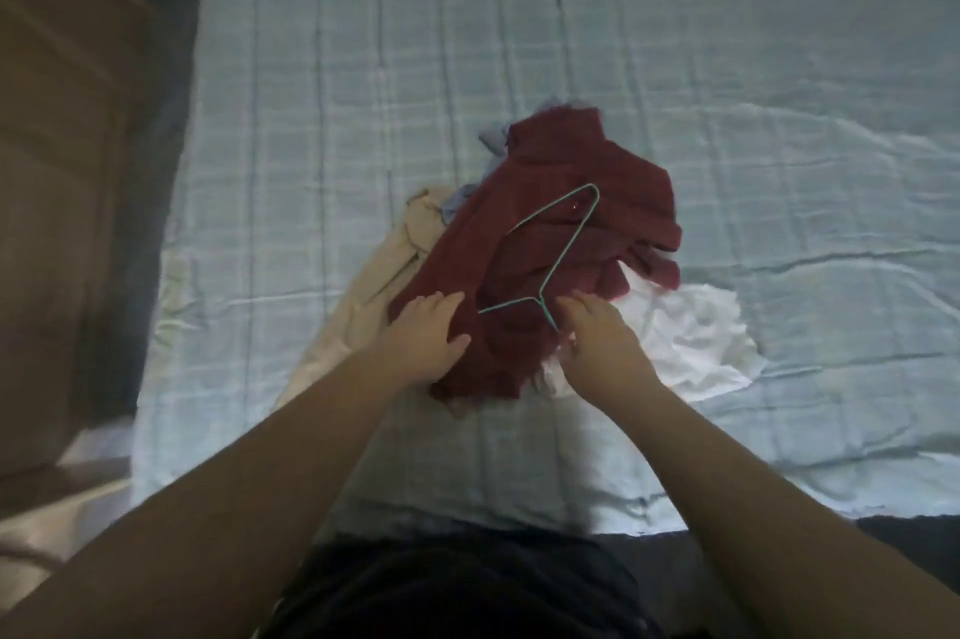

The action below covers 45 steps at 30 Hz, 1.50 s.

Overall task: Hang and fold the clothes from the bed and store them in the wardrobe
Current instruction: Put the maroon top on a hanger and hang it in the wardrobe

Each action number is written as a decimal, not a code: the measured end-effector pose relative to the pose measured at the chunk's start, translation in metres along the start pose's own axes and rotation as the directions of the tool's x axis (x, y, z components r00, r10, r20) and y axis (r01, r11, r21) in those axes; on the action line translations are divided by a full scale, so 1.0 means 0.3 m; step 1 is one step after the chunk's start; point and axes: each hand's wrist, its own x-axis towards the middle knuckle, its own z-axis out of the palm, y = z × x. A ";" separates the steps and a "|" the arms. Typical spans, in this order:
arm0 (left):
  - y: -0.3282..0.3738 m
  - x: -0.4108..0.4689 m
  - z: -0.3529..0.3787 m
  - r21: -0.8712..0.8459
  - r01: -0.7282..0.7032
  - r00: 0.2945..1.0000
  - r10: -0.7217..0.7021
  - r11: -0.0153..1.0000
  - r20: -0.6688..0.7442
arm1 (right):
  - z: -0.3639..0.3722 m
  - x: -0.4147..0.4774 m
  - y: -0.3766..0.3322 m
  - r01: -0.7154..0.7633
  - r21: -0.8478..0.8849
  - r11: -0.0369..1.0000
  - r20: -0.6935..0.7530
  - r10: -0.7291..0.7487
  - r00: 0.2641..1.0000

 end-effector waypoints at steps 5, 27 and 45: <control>0.050 0.135 0.067 -0.146 0.186 0.982 -0.189 0.972 -0.007 | 0.000 0.293 0.142 0.187 -0.133 0.973 0.201 -0.159 0.967; -0.020 0.233 0.119 -0.211 0.214 0.961 -0.244 0.954 -0.132 | 0.079 0.558 0.216 0.645 -0.234 0.727 0.289 -0.582 0.760; 0.012 0.158 0.069 -0.272 0.082 0.862 -0.205 0.959 -0.464 | 0.102 0.508 0.109 0.408 0.235 0.882 -0.175 -0.374 0.911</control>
